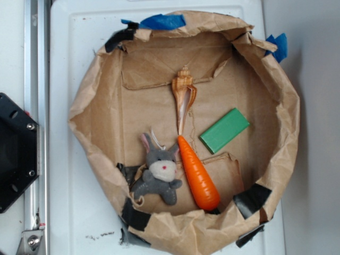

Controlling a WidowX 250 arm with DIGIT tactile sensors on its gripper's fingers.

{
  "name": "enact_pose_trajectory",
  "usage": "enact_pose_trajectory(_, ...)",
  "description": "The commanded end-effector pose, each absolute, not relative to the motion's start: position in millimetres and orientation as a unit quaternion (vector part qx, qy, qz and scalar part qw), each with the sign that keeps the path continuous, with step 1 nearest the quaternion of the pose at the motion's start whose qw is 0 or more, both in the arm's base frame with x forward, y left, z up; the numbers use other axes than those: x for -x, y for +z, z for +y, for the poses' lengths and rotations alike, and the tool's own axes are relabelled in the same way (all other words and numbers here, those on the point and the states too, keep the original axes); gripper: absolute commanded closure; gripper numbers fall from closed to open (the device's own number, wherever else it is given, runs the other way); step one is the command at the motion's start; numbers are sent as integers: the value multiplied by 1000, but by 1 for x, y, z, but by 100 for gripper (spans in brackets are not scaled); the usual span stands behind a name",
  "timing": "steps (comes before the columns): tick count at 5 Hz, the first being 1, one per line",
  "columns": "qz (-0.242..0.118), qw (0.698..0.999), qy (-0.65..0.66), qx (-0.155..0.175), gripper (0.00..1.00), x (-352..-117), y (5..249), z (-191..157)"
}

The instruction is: Grab the shell.

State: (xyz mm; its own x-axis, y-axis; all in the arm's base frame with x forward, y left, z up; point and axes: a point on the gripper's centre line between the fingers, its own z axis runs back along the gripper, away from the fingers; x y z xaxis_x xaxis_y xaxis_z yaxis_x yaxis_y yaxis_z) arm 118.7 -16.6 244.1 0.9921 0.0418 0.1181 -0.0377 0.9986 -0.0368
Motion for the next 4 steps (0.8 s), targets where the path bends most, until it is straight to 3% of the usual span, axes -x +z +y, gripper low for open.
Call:
enact_pose_trajectory(1,-60,998,20,17,0,-119,244,-17)
enact_pose_trajectory(3,-74,987,146,6,0,-127,225,-19)
enact_pose_trajectory(4,-70,977,203,15,0,-126,211,-21)
